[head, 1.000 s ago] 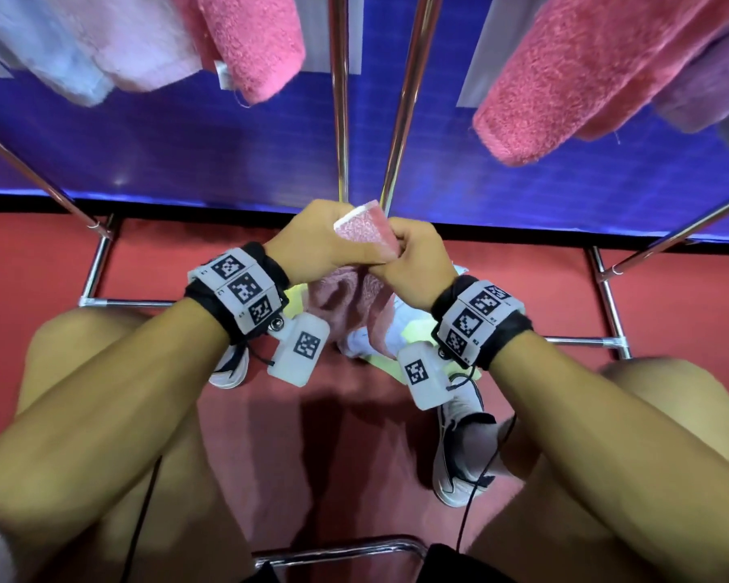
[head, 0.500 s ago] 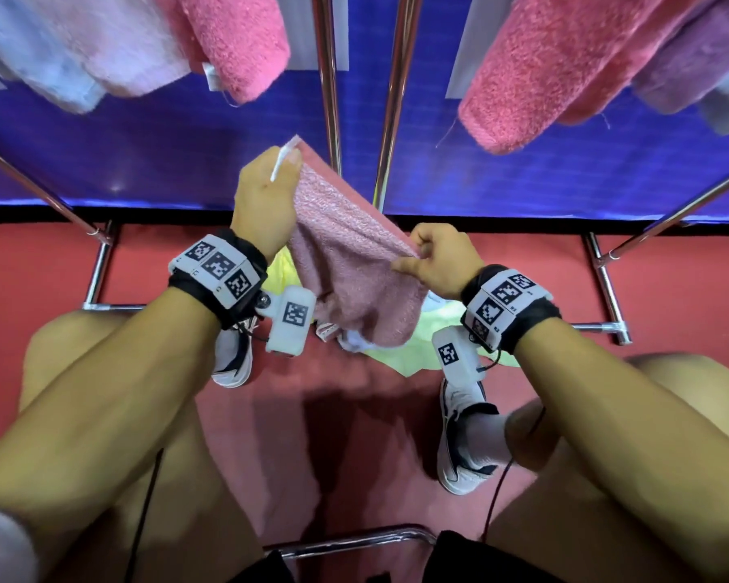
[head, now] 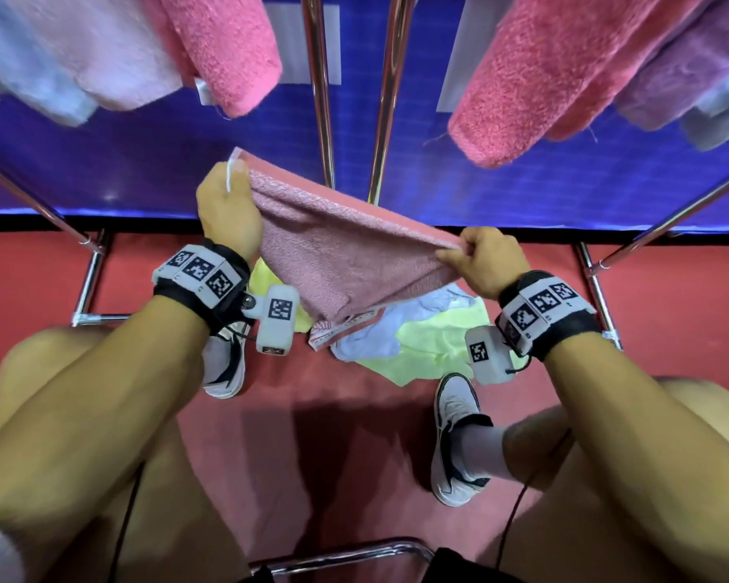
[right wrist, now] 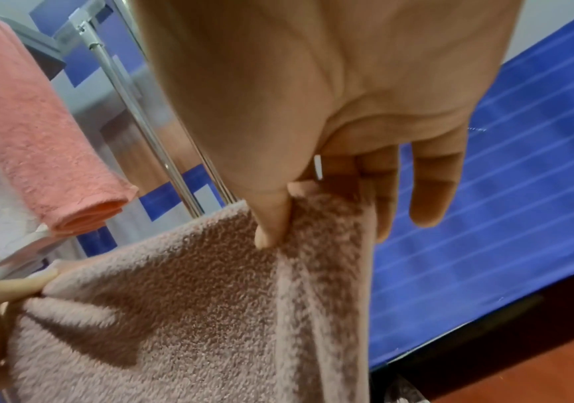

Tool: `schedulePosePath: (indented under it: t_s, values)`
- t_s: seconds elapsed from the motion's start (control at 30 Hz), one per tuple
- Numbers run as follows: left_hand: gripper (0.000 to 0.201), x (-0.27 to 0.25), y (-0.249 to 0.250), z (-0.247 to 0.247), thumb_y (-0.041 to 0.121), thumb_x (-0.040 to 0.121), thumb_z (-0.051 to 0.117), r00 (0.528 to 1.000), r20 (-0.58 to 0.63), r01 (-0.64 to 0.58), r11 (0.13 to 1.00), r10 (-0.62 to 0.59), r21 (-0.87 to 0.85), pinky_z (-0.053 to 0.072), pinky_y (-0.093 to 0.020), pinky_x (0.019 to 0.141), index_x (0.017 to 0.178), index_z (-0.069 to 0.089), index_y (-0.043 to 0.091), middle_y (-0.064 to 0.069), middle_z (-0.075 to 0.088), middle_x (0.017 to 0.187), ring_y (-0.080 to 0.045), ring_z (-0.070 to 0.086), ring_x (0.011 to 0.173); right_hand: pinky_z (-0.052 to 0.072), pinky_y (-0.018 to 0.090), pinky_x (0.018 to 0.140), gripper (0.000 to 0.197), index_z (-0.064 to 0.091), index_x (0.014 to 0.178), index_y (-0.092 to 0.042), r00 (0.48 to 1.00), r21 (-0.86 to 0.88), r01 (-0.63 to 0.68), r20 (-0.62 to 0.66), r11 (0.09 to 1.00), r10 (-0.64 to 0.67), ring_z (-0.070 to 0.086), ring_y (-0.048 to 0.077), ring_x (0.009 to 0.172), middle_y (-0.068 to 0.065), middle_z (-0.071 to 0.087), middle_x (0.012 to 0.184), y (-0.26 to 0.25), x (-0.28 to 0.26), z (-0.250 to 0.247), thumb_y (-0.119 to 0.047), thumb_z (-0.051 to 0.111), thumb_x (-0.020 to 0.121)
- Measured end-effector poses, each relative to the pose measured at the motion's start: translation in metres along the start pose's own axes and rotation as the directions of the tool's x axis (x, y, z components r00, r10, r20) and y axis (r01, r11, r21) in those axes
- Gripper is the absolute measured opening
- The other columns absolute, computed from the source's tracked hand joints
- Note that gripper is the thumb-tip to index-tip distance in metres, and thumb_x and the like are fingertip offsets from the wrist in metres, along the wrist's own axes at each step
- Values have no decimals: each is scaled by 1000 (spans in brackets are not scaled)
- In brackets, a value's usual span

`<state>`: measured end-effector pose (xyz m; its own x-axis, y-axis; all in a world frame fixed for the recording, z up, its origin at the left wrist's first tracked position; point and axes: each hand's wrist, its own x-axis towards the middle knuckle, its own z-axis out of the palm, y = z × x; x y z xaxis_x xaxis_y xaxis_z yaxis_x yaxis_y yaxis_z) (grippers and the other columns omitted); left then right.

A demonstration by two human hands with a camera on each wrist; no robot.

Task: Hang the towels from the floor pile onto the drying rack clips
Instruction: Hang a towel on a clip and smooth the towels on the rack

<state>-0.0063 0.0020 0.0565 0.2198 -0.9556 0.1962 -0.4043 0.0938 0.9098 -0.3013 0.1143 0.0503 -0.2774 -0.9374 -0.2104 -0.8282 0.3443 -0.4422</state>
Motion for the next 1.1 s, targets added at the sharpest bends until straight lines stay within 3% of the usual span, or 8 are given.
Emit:
schedulePosePath:
  t_s: [0.2, 0.33, 0.43, 0.57, 0.7, 0.8, 0.97, 1.1]
  values:
    - [41, 2, 2, 3, 21, 100, 48, 997, -43, 60, 998, -60, -8, 32, -26, 62, 61, 35, 26, 10, 34, 61, 0, 34, 55, 35, 38, 64, 49, 32, 64, -17, 982, 151, -44, -174, 988, 70, 57, 40, 80, 13, 51, 70, -5, 2, -12, -44, 65, 89]
    - [40, -9, 3, 13, 17, 98, 55, 990, 101, 106, 994, -103, -27, 28, -23, 53, 59, 45, 10, 2, 33, 61, -2, 29, 51, 53, 42, 57, 45, 40, 66, -18, 995, 341, -25, -79, 940, 55, 64, 38, 62, 11, 57, 62, -17, -2, -7, -43, 75, 81]
    - [42, -22, 6, 22, 19, 93, 62, 965, 223, 147, 989, -136, -33, 27, -29, 51, 67, 53, -12, -7, 36, 63, -10, 30, 55, 43, 26, 36, 36, 45, 81, -15, 1000, 513, -14, -6, 858, 20, 55, 18, 40, 6, 57, 64, -30, -5, 2, -24, 80, 80]
    - [50, -44, 15, 36, 37, 88, 63, 874, 477, 124, 991, -90, -41, 49, -45, 58, 69, 53, -8, -8, 43, 65, -16, 42, 64, 35, 20, 33, 36, 44, 115, -19, 995, 687, -42, 95, 726, -33, 52, 14, 35, 5, 58, 59, -54, -12, 7, -11, 69, 90]
    - [35, -64, 41, 40, 16, 98, 59, 768, 640, 60, 996, -1, -71, 32, -27, 57, 68, 55, -1, 12, 35, 55, -8, 32, 55, 45, 25, 40, 21, 47, 92, -16, 982, 814, -3, 112, 581, -152, 57, 19, 45, 11, 55, 65, -78, -15, 8, 4, 54, 93]
    - [15, -65, 55, 37, 5, 96, 59, 803, 596, 74, 991, 6, -109, 39, -13, 55, 85, 68, 6, 14, 56, 49, 3, 47, 48, 51, 31, 51, 20, 55, 81, -9, 982, 852, -8, 105, 524, -156, 63, 25, 56, 15, 58, 67, -87, -12, 6, 11, 54, 83]
    - [13, -53, 49, 36, 31, 88, 64, 833, 553, 127, 984, -36, -127, 59, -53, 77, 88, 71, 21, -17, 74, 83, -40, 70, 80, 59, 35, 65, 32, 62, 91, -9, 976, 866, 35, 77, 498, -203, 71, 20, 67, 5, 71, 67, -86, -6, 6, 17, 57, 73]
    - [27, -55, 50, 33, 34, 95, 56, 810, 586, 72, 994, -11, -81, 56, -56, 79, 84, 71, 14, -6, 70, 77, -30, 68, 78, 59, 36, 64, 6, 66, 87, -8, 975, 817, 68, 68, 572, -212, 70, 20, 68, 14, 72, 77, -89, -6, 9, -3, 67, 90]
